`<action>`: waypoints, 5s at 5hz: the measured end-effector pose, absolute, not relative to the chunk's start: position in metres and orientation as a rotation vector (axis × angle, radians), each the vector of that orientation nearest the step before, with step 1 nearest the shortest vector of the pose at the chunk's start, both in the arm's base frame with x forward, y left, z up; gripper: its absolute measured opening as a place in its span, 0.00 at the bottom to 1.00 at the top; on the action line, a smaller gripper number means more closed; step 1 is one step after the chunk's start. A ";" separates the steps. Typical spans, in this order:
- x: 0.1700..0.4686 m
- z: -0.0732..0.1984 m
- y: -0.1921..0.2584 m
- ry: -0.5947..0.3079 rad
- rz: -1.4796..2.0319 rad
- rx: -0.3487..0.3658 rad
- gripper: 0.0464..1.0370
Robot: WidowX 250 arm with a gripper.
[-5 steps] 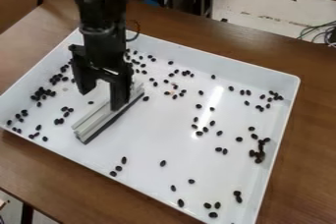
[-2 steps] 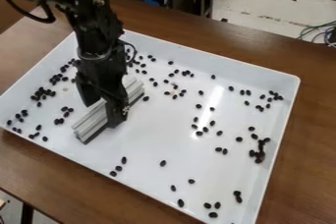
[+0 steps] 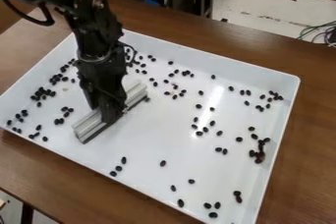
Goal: Sweep into pile
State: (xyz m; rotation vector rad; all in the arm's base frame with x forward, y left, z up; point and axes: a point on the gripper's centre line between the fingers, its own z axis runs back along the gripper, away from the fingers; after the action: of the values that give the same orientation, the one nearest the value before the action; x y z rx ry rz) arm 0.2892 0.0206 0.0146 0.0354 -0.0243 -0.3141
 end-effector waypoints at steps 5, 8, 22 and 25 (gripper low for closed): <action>0.264 0.059 -0.042 -0.012 -0.149 0.118 0.30; 0.291 0.027 -0.169 0.043 0.081 -0.105 0.30; 0.289 0.013 0.140 0.076 0.040 0.005 0.30; 0.299 0.044 -0.003 0.010 -0.139 -0.032 0.30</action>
State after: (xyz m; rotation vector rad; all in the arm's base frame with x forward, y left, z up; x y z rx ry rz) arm 0.2994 -0.0032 0.0440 -0.0325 0.0095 -0.1392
